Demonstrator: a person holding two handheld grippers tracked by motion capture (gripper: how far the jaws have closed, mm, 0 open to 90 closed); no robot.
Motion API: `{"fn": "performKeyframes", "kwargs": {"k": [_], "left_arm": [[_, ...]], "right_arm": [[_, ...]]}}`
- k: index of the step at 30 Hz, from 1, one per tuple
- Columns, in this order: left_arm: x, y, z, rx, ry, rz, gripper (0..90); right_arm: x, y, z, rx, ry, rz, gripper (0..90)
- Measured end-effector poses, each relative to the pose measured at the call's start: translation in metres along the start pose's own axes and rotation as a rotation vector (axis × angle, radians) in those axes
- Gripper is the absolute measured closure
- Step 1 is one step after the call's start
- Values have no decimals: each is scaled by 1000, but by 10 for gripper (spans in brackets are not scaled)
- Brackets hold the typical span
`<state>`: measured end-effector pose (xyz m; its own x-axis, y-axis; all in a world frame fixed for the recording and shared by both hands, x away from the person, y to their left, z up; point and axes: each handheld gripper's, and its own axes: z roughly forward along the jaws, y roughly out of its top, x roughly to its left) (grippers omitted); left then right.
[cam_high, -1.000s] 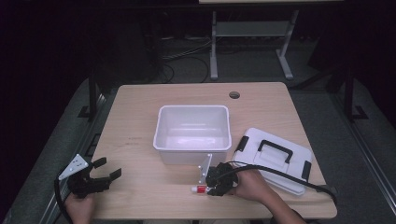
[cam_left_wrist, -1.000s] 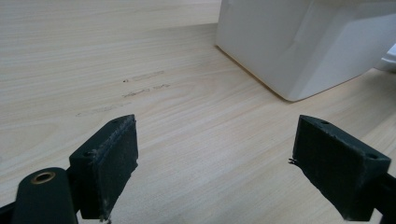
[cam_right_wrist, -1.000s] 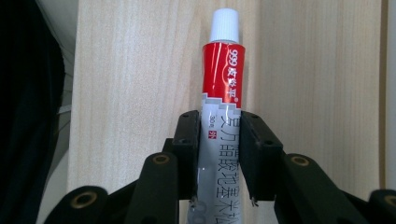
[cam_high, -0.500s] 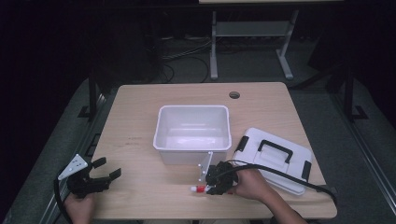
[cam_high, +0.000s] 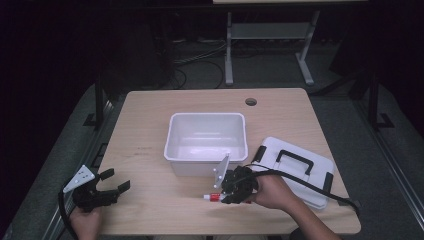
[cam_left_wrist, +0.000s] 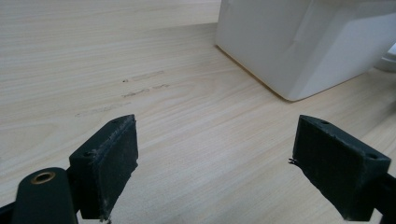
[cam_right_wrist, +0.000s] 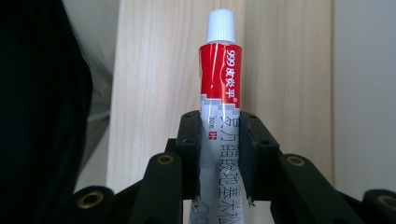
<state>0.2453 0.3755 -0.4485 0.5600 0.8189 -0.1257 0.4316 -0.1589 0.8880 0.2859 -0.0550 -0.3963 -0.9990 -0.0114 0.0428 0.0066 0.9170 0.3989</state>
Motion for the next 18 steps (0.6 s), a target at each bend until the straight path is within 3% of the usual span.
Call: {"fn": "performKeyframes", "kwargs": {"k": [4, 5, 7, 18], "left_arm": [[1, 0, 0, 0, 2, -4, 134], [1, 0, 0, 2, 0, -1, 134], [1, 0, 0, 2, -1, 0, 134], [1, 0, 0, -1, -1, -5, 134]], "right_arm": [[0, 8, -11, -2, 1, -11, 713], [-2, 11, -17, -28, 18, 0, 713], [-1, 16, -23, -9, -1, -15, 713], [-5, 38, -53, -30, -24, -40, 713]]}}
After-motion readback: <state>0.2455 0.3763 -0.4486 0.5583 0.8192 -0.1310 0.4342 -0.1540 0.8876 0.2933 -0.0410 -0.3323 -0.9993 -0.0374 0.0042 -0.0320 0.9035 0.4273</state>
